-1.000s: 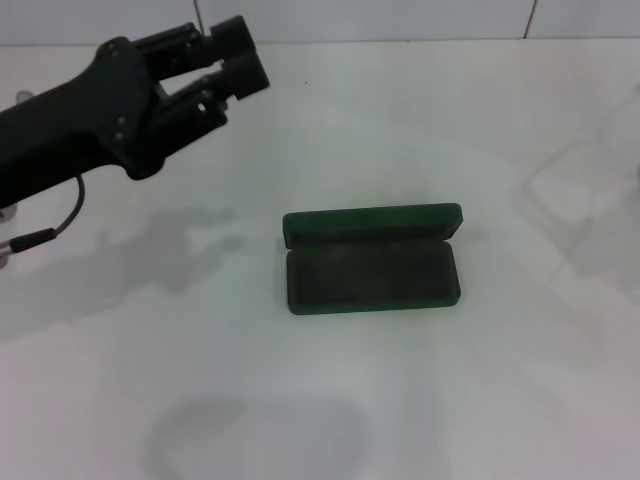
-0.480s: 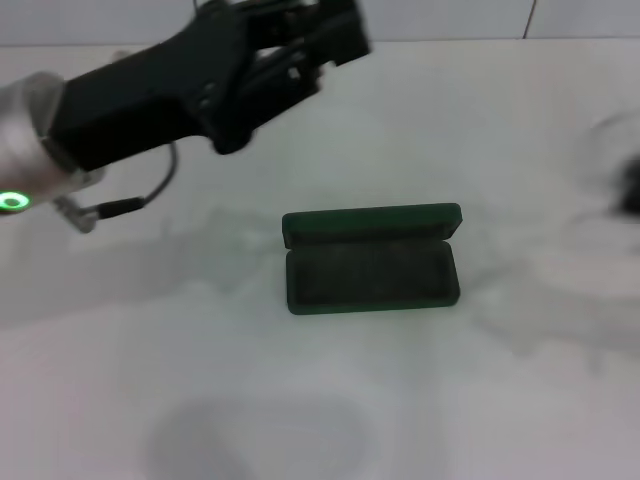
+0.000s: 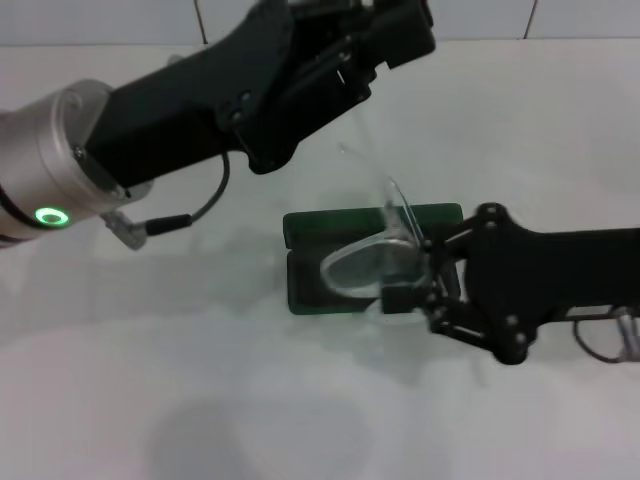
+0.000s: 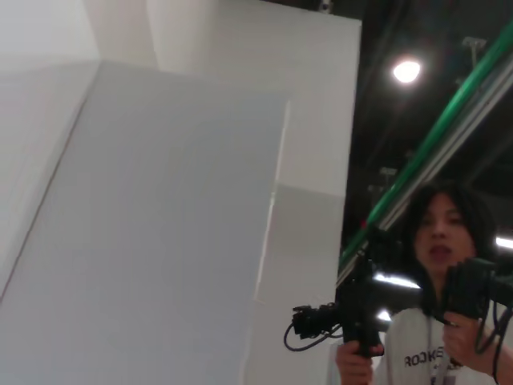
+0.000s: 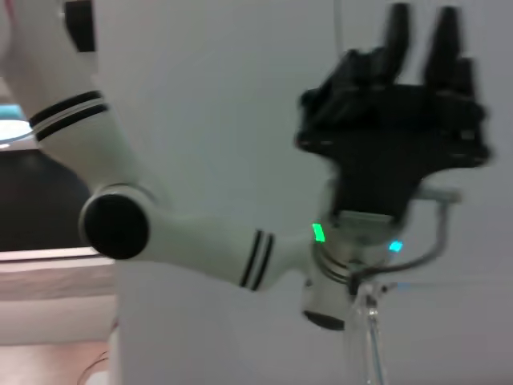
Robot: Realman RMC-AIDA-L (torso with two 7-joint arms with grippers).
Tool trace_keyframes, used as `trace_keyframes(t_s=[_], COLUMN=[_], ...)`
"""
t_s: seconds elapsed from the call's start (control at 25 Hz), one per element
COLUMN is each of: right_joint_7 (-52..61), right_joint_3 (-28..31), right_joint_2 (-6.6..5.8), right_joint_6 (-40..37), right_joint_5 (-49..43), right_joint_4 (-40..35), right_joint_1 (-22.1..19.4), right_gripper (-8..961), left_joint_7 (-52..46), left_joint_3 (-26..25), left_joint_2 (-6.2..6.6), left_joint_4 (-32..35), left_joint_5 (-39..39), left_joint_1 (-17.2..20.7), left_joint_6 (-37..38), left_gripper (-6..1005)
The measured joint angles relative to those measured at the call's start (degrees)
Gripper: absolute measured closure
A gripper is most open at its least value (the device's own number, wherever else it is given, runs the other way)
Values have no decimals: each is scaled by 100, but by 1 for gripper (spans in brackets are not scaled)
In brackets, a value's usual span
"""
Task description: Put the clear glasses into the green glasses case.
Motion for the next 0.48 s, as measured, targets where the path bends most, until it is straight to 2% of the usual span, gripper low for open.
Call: trace_keyframes(t_s=[0.24,0.48], right_joint_7=[-36,-122], right_joint_3=[-351,-414], right_joint_2=[0,-2], right_joint_6=[-8,-22], right_joint_5=[361,629], right_joint_4=[-75,-288], right_joint_1=[73,7], right_gripper=[830,829], left_joint_7=[-1,-29], left_joint_3=[49,81], left_joint_2=[-2,-1], left_joint_4=[-481,-527], left_joint_5=[67,275], left_joint_1=[-159,-133], left_joint_6=[-71,-250], left_gripper=[889,913])
